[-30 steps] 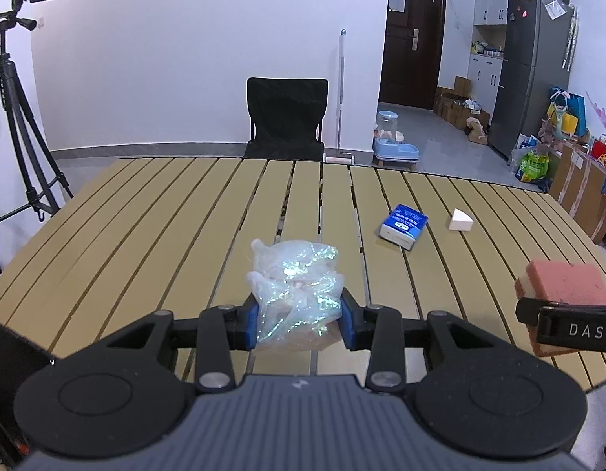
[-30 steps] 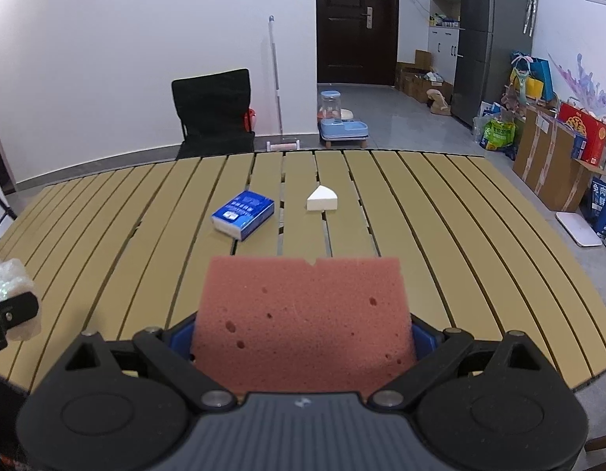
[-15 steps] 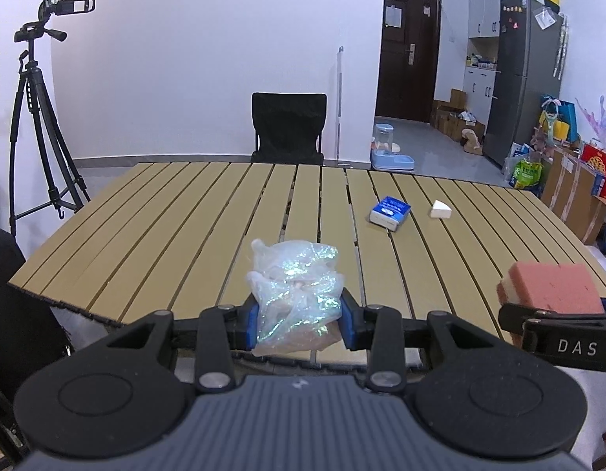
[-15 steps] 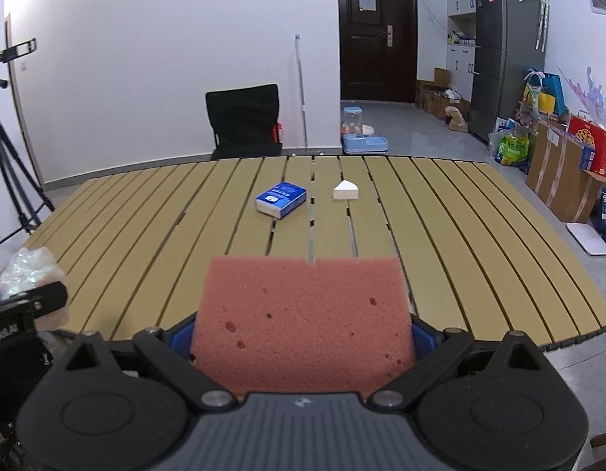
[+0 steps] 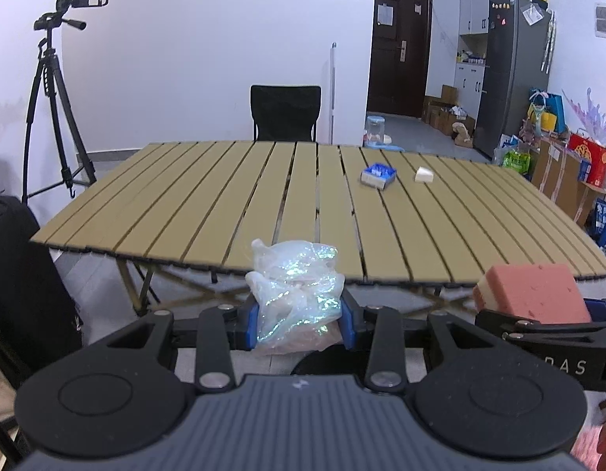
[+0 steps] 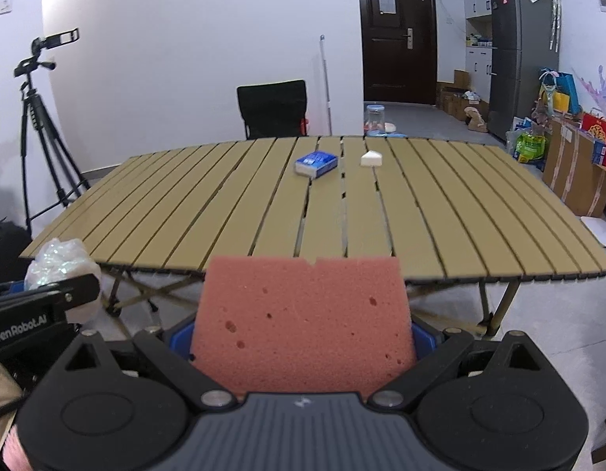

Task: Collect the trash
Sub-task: 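Lift the sponge and bag and carry both tools over the black bin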

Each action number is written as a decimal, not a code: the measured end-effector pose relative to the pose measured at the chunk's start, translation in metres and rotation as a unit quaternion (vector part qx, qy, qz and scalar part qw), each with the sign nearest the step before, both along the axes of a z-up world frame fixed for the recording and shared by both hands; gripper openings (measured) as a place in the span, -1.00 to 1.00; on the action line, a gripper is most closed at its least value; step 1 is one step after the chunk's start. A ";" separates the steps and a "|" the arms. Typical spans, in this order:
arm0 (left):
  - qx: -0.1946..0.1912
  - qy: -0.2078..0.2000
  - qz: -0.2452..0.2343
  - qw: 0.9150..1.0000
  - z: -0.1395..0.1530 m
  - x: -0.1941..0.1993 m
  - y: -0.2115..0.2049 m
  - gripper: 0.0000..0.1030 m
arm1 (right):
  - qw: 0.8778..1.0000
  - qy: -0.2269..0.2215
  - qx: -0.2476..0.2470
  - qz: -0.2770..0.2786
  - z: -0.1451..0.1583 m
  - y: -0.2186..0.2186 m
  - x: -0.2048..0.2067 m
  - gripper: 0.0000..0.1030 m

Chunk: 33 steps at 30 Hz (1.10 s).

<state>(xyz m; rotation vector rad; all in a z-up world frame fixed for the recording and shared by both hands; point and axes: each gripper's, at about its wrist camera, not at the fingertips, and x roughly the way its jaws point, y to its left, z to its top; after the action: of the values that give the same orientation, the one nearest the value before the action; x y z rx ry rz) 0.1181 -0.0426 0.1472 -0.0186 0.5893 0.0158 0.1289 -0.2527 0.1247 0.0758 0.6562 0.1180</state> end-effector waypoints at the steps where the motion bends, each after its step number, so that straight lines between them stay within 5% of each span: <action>1: 0.000 0.002 -0.001 1.000 -0.004 -0.005 0.001 -0.26 | 1.000 0.002 0.003 0.002 -0.005 0.002 -0.005 0.90; 19: 0.009 0.113 -0.001 0.994 -0.114 -0.043 0.010 -0.26 | 0.995 0.097 0.017 0.020 -0.116 0.014 -0.037 0.90; 33: 0.016 0.217 0.013 0.976 -0.197 -0.017 0.016 -0.26 | 0.980 0.197 0.005 0.008 -0.213 0.018 -0.019 0.90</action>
<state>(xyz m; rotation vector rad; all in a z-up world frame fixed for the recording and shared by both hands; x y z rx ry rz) 0.1015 -0.0264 -0.0496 0.0091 1.0252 0.0554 0.1102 -0.2351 -0.0886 0.1058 1.0526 0.1230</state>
